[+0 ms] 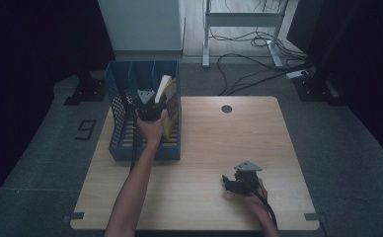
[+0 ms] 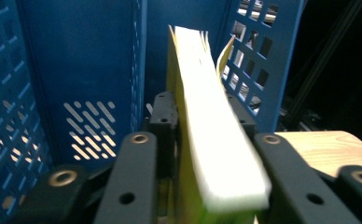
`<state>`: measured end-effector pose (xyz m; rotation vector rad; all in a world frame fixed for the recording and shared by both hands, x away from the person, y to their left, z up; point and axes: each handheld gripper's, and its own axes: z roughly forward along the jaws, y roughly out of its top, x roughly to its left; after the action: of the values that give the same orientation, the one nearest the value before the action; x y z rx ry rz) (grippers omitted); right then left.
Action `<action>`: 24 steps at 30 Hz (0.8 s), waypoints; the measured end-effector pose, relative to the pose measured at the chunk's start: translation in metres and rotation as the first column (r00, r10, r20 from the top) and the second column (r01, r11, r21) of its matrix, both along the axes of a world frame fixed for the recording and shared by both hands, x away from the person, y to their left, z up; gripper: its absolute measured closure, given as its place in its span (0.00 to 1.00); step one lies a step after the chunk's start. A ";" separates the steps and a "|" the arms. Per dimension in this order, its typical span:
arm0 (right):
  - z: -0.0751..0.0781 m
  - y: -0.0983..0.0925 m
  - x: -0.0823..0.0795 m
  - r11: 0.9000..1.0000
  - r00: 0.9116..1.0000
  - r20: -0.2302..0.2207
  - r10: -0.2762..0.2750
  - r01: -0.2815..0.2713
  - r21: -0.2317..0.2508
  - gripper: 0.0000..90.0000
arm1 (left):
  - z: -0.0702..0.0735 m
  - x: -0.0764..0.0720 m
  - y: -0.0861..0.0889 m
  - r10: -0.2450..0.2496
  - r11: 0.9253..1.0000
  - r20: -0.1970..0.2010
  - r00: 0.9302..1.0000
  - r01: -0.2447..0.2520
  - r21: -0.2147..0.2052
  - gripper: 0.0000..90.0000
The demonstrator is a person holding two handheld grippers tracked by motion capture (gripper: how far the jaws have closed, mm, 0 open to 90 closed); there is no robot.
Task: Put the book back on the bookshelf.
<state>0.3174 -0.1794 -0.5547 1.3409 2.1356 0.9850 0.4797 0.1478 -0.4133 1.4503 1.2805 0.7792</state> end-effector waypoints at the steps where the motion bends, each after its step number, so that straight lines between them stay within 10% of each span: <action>1: 0.000 0.000 0.000 1.000 1.000 0.000 0.000 0.000 0.000 0.27 | -0.001 -0.001 0.000 -0.001 1.000 -0.002 1.000 0.001 -0.001 0.76; 24: 0.000 0.000 0.000 1.000 1.000 -0.002 -0.001 0.001 -0.002 0.27 | 0.001 -0.011 0.016 0.009 1.000 -0.002 1.000 -0.009 -0.026 0.69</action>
<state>0.3170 -0.1796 -0.5546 1.3428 2.1361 0.9814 0.4686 0.1641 -0.4119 1.4258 1.2948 0.7649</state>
